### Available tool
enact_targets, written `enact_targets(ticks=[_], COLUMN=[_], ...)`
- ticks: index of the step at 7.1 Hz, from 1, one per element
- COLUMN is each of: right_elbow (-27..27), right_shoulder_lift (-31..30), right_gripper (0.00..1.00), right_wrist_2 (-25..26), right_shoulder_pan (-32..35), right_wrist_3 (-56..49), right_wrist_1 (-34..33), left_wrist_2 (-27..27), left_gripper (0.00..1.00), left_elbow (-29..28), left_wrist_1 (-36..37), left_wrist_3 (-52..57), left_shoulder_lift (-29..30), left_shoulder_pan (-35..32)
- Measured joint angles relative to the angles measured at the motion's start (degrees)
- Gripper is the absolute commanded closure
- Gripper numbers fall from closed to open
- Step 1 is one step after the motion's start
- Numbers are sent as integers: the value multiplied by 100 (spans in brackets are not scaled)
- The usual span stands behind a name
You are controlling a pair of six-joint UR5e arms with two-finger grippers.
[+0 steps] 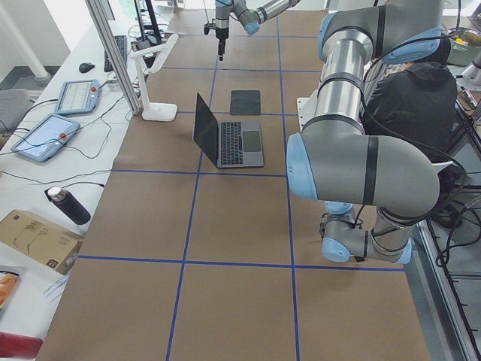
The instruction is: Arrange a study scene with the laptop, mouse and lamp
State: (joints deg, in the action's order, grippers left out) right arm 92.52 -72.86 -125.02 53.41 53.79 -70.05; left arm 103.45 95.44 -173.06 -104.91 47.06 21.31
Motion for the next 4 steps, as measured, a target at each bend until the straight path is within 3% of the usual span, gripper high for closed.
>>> enact_targets(ticks=[4], right_elbow=[76], right_shoulder_lift=[-42], right_gripper=[1], right_wrist_2=[12], right_shoulder_pan=[-16], right_wrist_3=[2], right_wrist_1=[0], left_wrist_2=[1], left_gripper=[63], left_elbow=[-32], left_wrist_1=[-26], left_wrist_3=[-16], left_shoulder_lift=[-5], left_shoulder_pan=[5])
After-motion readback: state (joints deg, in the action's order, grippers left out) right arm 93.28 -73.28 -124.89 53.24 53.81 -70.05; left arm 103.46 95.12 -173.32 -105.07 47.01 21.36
